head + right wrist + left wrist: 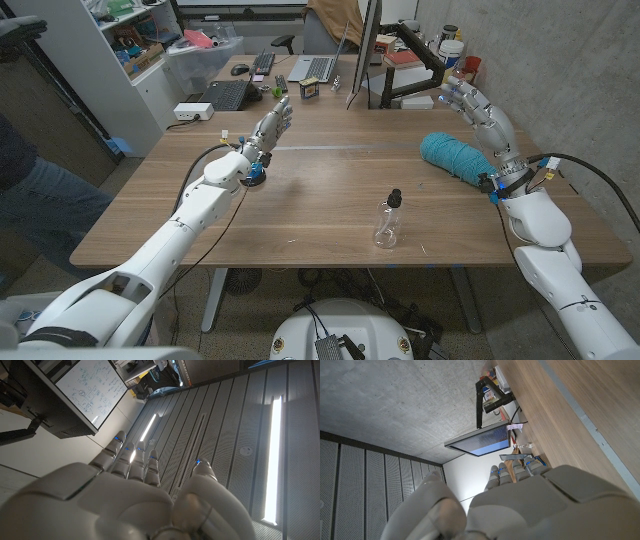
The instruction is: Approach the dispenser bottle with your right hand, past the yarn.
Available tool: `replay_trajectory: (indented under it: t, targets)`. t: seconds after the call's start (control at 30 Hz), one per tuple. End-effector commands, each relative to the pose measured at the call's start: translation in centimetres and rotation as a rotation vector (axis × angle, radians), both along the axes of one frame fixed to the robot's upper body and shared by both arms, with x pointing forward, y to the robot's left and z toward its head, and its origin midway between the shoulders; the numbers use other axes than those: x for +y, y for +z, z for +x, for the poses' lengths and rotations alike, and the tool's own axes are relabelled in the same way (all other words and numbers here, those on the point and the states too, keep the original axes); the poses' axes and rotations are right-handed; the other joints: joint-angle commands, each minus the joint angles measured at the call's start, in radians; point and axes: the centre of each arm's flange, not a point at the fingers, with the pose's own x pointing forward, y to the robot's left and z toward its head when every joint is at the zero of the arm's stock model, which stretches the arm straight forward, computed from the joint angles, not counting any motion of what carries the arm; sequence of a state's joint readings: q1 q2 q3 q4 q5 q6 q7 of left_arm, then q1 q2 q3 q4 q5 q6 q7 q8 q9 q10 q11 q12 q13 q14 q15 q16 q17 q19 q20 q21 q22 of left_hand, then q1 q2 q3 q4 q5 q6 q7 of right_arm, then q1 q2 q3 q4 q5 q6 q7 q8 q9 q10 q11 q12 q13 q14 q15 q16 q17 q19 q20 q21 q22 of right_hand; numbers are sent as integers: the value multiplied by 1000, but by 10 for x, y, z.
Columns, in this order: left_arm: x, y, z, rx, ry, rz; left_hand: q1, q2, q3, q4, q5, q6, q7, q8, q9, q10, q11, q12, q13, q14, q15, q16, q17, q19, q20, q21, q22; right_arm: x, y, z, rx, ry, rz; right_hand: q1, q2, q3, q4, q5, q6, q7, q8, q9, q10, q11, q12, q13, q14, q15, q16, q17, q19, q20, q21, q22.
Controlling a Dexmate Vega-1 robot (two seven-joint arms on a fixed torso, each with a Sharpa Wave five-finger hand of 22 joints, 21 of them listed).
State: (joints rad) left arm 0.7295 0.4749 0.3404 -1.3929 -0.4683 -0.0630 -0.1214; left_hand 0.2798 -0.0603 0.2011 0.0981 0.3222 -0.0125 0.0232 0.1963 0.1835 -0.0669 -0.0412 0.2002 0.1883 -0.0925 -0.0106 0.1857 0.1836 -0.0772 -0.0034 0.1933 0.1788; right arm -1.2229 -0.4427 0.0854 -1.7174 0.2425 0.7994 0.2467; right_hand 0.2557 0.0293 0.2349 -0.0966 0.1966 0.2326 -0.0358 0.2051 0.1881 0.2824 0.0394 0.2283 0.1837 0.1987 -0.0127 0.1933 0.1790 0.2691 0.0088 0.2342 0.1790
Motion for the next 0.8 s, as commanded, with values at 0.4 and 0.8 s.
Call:
replay_trajectory:
  t: [0.4,0.8]
  targets:
    - [-3,6,-1,1,-4,28,6,7,-9,2,5,8,1,4,6,-4,2,3,3,-5,7,5,3,-5,5,8,3,1,5,-21,-43,-37,-64,4,-8,-6,-6,5,14,-18,1,4,6,-1,-2,3,10,6,-2,2,22,12,4,2]
    - [-5,2,0,11,-4,32,7,8,-12,2,4,12,4,5,6,-3,-5,3,3,-7,3,4,3,-5,5,8,3,3,1,-27,-61,-41,-58,5,-7,-8,-8,6,40,-51,6,4,12,-50,-3,2,25,20,-1,1,32,29,-4,0]
